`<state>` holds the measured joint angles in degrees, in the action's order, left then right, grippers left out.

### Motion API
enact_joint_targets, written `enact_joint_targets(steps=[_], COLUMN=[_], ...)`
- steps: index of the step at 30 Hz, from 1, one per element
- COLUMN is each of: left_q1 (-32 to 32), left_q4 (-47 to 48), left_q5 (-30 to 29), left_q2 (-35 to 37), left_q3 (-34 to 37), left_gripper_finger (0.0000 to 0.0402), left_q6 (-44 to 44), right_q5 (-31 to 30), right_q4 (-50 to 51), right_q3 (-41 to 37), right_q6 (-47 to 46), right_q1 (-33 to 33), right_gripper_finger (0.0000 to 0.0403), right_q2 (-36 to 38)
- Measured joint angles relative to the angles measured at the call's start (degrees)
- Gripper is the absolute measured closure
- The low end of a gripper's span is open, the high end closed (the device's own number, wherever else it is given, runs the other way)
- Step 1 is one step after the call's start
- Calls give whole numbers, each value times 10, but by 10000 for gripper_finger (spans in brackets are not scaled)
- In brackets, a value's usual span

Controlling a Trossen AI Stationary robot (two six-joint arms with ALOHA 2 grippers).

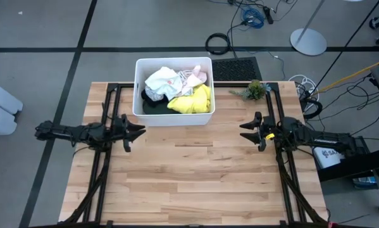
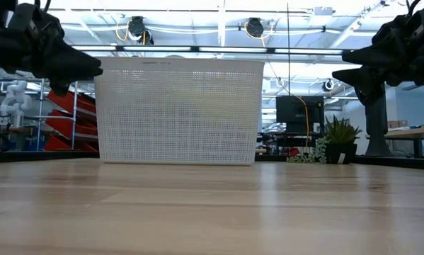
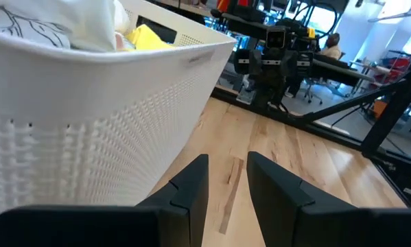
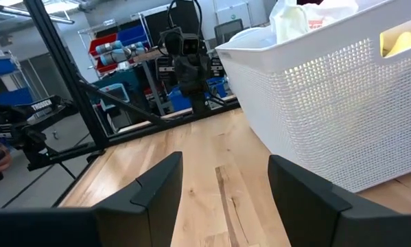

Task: Fold laundry
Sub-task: Return to Home Position

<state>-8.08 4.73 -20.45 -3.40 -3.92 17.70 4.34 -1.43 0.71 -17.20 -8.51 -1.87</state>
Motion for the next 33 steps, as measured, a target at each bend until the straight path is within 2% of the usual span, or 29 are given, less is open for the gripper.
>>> enact_joint_targets(steps=[8,13,16,18,20,27,33], left_q1=[0,0,1,5,17,71,110], left_q4=[-6,-6,-12,-13,-16,-16,-13], left_q5=[-7,103,136,134,101,100,171], left_q2=[13,13,13,13,13,13,12], left_q3=[9,12,15,15,15,15,17], left_gripper_finger=[292,293,293,293,295,339,386], left_q6=[-22,-50,-54,-62,-62,-76,-76], right_q5=[-1,0,0,0,-1,-1,0], right_q4=[0,0,0,0,0,0,0], right_q3=[0,0,0,0,0,0,0], right_q6=[5,10,59,71,62,49,44], right_q1=[0,0,0,0,0,-2,-2], right_gripper_finger=[202,202,202,202,202,202,202], right_q2=[-1,-1,-1,-1,-1,-1,-1])
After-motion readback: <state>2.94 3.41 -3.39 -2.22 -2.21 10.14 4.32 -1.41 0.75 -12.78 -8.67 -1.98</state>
